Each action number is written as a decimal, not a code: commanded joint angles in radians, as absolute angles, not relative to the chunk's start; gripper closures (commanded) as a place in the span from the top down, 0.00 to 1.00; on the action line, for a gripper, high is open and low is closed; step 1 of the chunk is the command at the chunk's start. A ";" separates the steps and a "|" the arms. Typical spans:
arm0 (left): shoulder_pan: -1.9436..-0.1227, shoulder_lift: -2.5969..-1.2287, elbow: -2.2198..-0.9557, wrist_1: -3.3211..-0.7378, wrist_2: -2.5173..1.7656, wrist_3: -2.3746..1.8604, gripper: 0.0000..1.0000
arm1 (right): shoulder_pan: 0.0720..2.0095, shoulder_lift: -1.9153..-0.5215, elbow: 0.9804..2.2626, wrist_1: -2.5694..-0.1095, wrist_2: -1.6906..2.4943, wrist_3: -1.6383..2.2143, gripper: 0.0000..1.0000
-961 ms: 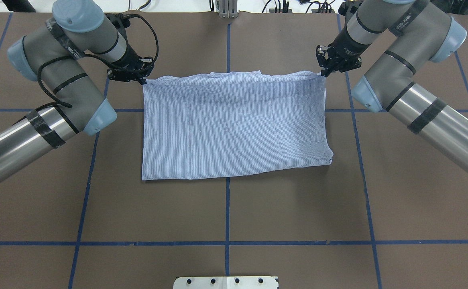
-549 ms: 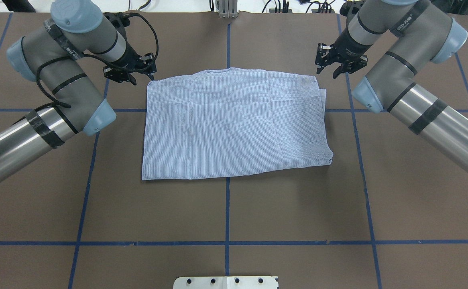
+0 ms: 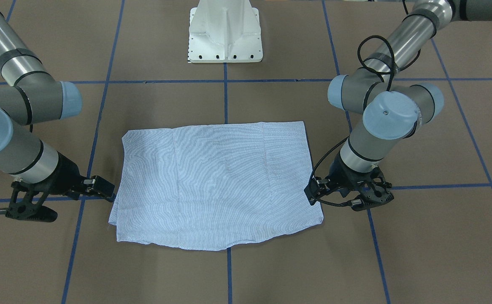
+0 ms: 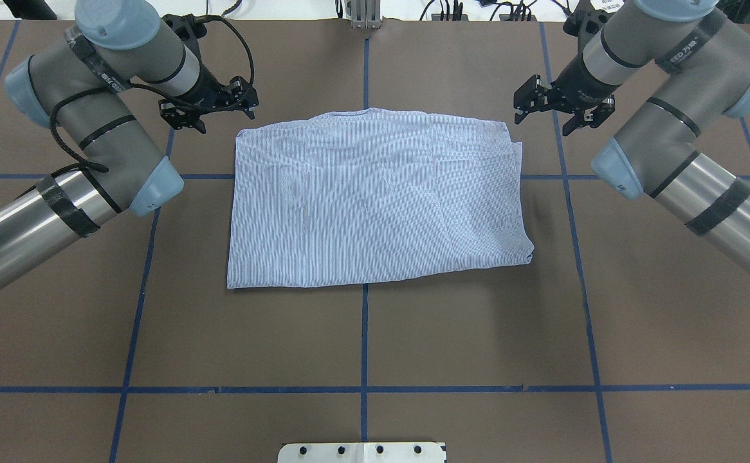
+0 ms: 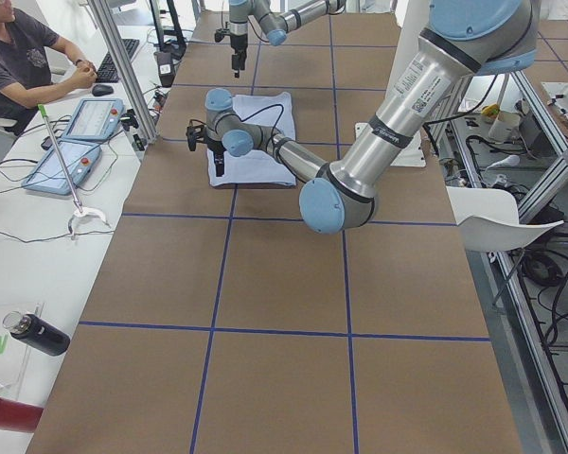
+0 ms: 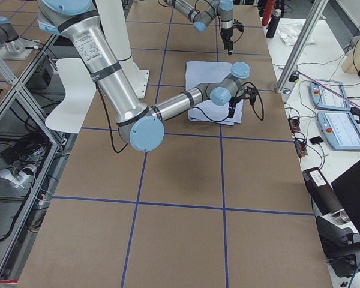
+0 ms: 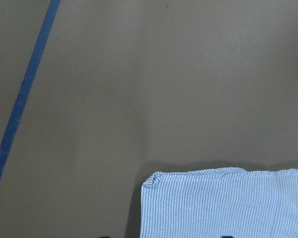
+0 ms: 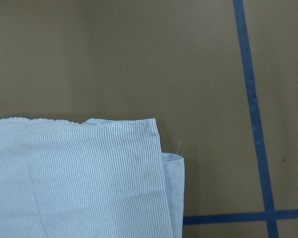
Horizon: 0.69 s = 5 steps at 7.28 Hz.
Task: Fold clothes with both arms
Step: 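Move the right gripper to the folded shirt's side edge and grasp it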
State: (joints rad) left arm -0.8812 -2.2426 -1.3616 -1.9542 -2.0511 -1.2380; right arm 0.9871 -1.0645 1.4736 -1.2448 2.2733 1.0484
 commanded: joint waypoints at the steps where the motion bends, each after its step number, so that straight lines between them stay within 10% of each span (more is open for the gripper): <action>1: -0.884 -2.241 -1.406 -1.936 -2.051 -1.243 0.99 | 0.947 -1.210 1.642 -1.252 2.299 1.095 1.00; 5: -0.882 -2.243 -1.465 -1.875 -2.049 -1.258 0.99 | 0.757 -1.313 1.730 -1.249 2.202 1.112 1.00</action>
